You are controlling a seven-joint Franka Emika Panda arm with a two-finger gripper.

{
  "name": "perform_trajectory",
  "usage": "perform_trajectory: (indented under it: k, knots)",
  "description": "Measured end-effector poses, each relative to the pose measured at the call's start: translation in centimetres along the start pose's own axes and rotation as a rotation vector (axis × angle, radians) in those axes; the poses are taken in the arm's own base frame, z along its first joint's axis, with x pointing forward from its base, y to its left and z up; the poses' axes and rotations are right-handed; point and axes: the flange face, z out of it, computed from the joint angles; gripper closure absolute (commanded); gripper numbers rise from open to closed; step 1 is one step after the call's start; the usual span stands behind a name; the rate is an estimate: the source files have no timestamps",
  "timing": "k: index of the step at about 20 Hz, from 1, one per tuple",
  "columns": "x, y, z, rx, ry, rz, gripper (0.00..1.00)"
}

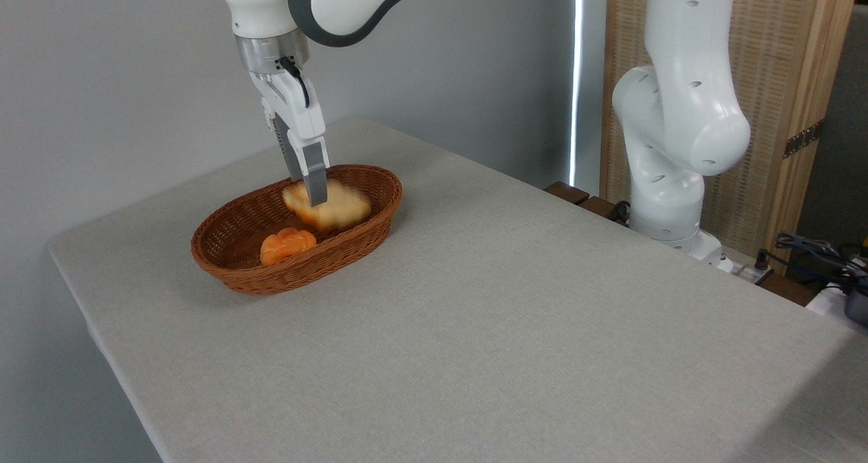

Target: Put bread into the basket

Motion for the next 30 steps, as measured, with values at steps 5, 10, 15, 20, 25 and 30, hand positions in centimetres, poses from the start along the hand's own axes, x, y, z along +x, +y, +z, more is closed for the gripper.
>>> perform_trajectory:
  k: [5, 10, 15, 20, 25, 30]
  knots:
    - [-0.1, -0.5, -0.3, 0.004, 0.004, -0.009, 0.0]
    - [-3.8, -6.9, -3.1, 0.036, 0.046, -0.137, 0.0]
    - [-8.8, -13.5, -5.1, 0.059, 0.073, -0.272, 0.0]
    - [-11.6, -16.5, -6.4, 0.114, 0.058, -0.237, 0.0]
    - [-12.9, -17.7, -6.6, 0.124, 0.049, -0.189, 0.0]
    - [-12.7, -17.6, -6.5, 0.124, 0.049, -0.186, 0.0]
